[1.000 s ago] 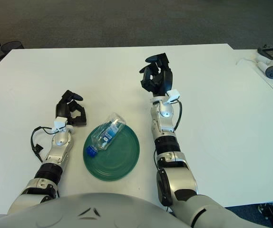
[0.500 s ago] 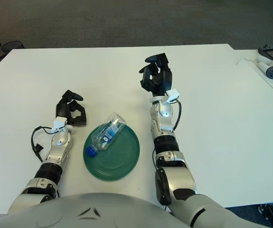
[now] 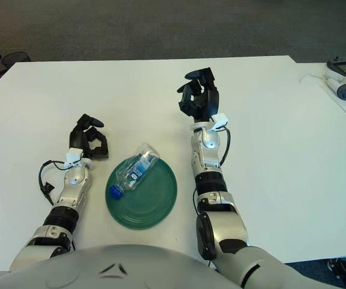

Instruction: Put the bottle into the plate.

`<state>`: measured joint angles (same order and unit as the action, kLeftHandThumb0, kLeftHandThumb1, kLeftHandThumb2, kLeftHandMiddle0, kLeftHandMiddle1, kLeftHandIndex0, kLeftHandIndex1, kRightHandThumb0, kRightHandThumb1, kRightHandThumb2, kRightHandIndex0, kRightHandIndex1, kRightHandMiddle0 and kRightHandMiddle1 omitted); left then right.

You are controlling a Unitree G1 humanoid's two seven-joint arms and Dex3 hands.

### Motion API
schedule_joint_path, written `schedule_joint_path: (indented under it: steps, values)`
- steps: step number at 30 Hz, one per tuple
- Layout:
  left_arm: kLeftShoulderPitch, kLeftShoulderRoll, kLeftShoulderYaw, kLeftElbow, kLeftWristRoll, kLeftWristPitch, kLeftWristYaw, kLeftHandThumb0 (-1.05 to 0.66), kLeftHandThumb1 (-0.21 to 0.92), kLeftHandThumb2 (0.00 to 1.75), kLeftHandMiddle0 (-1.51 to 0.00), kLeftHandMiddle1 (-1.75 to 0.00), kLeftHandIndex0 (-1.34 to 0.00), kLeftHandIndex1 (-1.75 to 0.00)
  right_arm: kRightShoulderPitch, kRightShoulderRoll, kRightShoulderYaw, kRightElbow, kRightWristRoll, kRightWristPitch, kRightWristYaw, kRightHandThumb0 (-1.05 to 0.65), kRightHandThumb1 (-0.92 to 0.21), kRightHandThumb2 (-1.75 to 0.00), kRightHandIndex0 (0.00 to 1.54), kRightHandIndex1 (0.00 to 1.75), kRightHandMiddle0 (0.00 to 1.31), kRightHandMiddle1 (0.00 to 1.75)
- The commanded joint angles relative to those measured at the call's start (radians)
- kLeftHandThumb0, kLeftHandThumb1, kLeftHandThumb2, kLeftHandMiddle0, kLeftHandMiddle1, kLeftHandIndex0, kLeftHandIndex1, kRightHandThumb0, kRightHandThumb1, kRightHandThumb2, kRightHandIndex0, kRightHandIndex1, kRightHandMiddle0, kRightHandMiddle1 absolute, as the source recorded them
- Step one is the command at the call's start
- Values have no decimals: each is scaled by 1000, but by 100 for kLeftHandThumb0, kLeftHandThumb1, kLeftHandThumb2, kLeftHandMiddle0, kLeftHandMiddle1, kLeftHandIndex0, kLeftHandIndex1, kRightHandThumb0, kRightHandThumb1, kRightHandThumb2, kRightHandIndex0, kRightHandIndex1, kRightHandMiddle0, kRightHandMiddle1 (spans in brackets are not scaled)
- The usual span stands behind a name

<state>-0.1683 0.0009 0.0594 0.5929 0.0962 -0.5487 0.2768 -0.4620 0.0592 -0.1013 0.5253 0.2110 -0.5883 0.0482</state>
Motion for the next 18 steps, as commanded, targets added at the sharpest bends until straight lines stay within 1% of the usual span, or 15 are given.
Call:
schedule_joint_path:
  steps: [1,11,18]
  values:
    - [29,8,4,23,5,-2,-6,0,-6,172,-91,-168,-67,-175,-22,5,-4,0,-11,6,3,0,-58,-96,46,173,29,159]
    - [32,11,2,11,14,17,-1,0,-7,172,-92,-166,-68,-175,-22,7,-8,-1,-14,7,5,0,-58,-96,46,173,29,159]
    - [31,6,7,17,3,6,-5,0,-6,172,-91,-167,-67,-175,-22,9,-10,-1,-15,7,6,0,-58,-96,46,173,29,159]
